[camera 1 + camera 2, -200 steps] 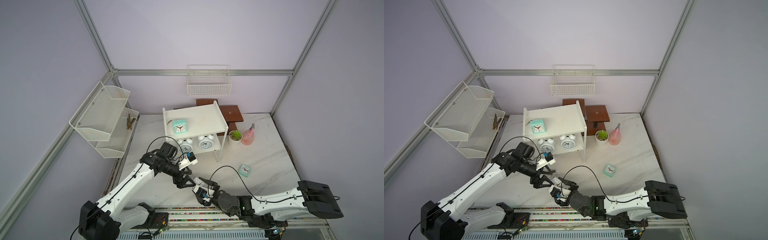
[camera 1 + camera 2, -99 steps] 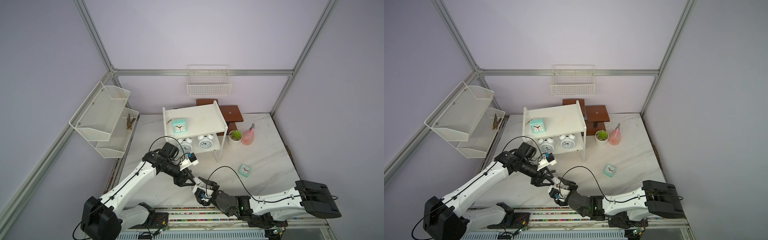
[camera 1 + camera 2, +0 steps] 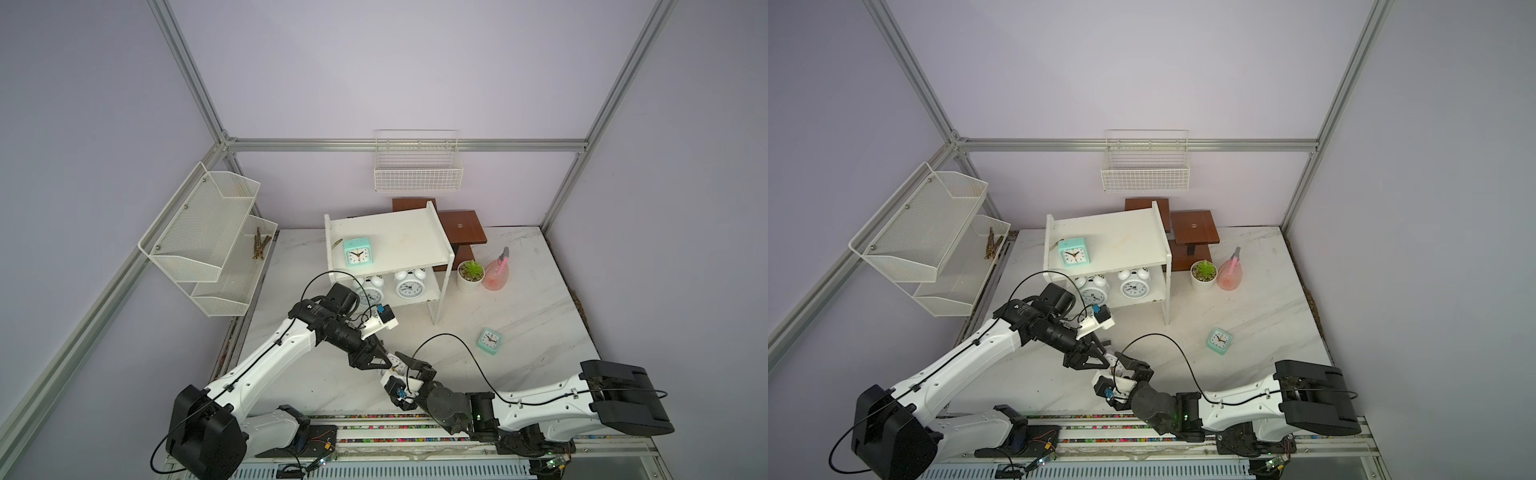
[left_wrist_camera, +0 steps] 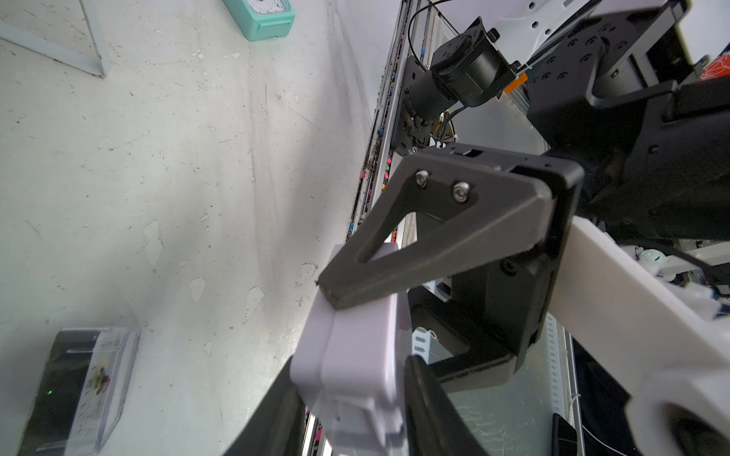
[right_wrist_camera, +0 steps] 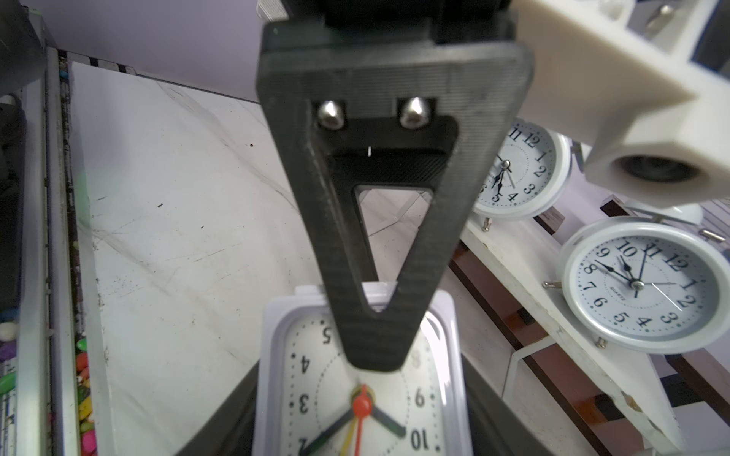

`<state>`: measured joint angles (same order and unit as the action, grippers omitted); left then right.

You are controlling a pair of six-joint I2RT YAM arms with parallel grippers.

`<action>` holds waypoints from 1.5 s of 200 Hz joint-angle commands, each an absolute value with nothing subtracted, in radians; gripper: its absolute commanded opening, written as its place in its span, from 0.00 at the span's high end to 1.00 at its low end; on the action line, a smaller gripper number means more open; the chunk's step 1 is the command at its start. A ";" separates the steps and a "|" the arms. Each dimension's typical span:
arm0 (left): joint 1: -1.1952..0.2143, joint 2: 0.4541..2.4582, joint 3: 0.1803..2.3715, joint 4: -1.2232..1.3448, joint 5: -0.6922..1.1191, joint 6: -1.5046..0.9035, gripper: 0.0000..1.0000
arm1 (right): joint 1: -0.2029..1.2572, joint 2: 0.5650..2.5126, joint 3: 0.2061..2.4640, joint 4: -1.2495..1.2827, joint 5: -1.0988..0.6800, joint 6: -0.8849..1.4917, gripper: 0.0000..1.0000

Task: Place the alarm clocks on the shelf by style
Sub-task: Pick up the alarm from the center of the board.

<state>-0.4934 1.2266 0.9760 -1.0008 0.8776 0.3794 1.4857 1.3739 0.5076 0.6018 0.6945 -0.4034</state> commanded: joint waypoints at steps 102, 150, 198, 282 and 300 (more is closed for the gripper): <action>-0.489 1.002 0.935 -0.851 0.786 0.402 0.98 | 1.484 1.167 0.594 0.213 0.506 0.100 0.00; -0.488 0.838 0.877 -0.685 0.711 0.381 0.99 | 1.485 0.921 0.547 0.163 0.383 0.428 0.00; -0.489 0.731 0.761 -0.375 0.552 0.326 1.00 | 1.483 0.772 0.499 0.354 0.522 0.833 0.01; -0.489 0.752 0.680 -0.116 0.559 0.266 1.00 | 1.483 0.963 0.381 0.822 0.753 1.400 0.01; -0.489 0.745 0.676 -0.115 0.569 0.256 1.00 | 1.482 1.018 0.352 0.907 0.790 1.488 0.01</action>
